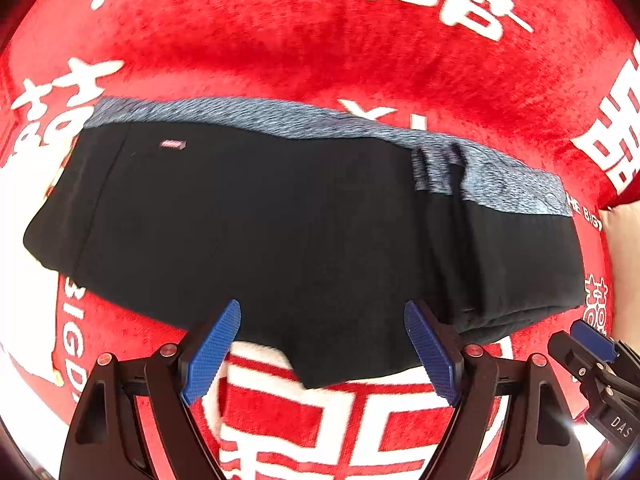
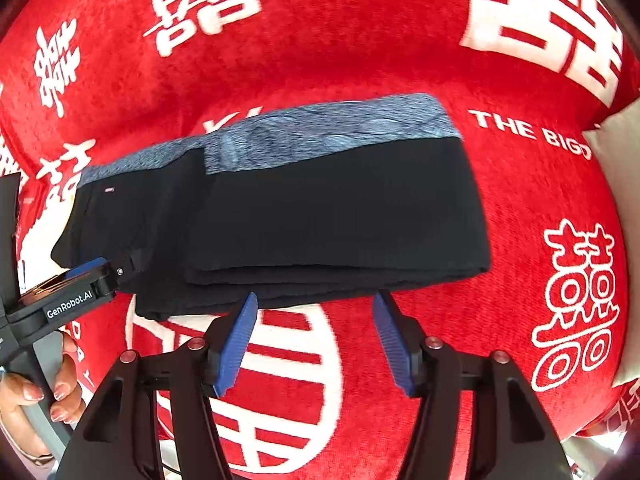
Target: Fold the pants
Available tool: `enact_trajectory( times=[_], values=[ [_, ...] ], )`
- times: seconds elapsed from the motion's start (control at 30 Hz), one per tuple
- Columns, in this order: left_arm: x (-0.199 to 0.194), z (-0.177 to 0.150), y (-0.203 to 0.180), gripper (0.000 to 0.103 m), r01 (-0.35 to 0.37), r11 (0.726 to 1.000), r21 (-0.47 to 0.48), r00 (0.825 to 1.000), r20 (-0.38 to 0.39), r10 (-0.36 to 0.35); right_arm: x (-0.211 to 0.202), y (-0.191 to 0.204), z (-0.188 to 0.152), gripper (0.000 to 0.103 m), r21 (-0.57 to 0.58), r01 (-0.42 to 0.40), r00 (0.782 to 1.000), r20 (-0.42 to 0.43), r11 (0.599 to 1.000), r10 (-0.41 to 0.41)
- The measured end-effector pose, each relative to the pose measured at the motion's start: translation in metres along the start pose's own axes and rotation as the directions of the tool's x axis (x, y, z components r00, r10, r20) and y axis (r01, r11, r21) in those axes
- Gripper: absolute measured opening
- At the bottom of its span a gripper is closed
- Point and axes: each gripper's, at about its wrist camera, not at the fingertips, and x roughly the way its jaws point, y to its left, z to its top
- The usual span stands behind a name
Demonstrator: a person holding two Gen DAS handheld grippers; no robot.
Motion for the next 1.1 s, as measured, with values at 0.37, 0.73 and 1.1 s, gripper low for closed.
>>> enact_trajectory(
  times=[0.37,0.73,1.1],
  values=[
    [-0.003,-0.013,0.067,0.084,0.000,0.990,-0.140,1.000,0.015,0.002,0.020,0.056,0.020,0.075,-0.154,0.062,0.998,0.016,0.986,-0.060],
    [-0.001,-0.035,0.159,0.084,0.089,0.911,-0.403,0.996,0.067,-0.067,0.062,0.084,0.003,0.082,-0.326,0.187,0.973,-0.068,0.927,-0.220],
    [0.013,-0.036,0.227,0.085,0.402,0.736,-0.545,0.912,0.310,-0.269,0.069,0.088,0.001,0.084,-0.355,0.212,0.966,-0.065,0.910,-0.250]
  ],
)
